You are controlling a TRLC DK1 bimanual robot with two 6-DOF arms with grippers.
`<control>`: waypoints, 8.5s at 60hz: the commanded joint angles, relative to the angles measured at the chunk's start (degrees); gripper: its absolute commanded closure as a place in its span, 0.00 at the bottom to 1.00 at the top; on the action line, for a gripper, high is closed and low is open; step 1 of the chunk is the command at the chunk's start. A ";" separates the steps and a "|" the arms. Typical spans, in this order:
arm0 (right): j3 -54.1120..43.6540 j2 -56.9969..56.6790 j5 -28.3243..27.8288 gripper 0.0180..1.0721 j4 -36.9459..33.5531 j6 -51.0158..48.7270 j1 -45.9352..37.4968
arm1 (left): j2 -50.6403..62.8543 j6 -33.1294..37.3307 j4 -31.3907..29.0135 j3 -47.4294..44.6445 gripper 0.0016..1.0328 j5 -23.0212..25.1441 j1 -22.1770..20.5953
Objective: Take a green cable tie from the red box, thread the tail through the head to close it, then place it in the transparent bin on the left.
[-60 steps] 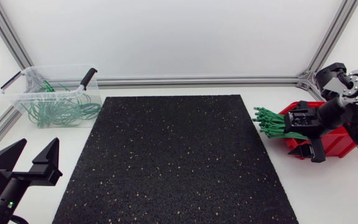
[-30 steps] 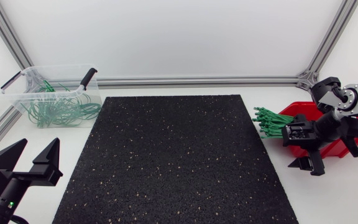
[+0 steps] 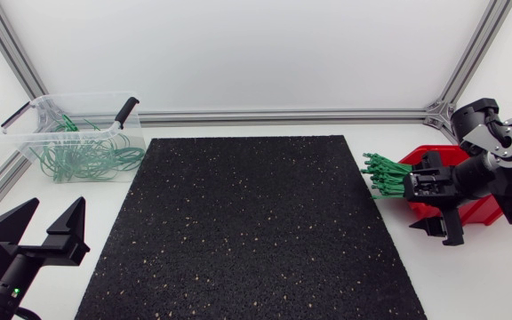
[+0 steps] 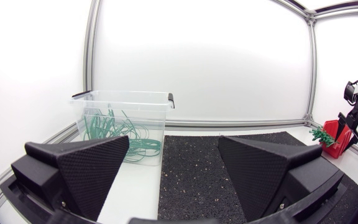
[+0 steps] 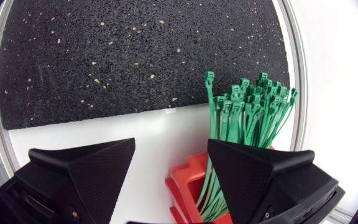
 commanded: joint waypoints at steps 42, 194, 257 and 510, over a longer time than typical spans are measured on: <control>1.08 2.73 -0.10 0.19 2.88 2.25 0.80 | 0.47 -1.02 -1.72 -2.13 0.03 -0.30 0.16; -10.96 -4.66 0.34 0.87 17.38 -2.58 0.54 | 1.00 -1.10 -1.72 -2.13 0.03 -0.30 -0.63; -4.46 -15.20 -1.33 0.94 12.72 2.16 1.77 | 0.74 -1.37 -1.72 -2.13 0.03 -0.30 -0.98; -10.35 -9.58 -63.82 0.95 59.74 125.48 32.18 | 67.71 -23.78 15.42 44.89 0.03 59.82 -27.09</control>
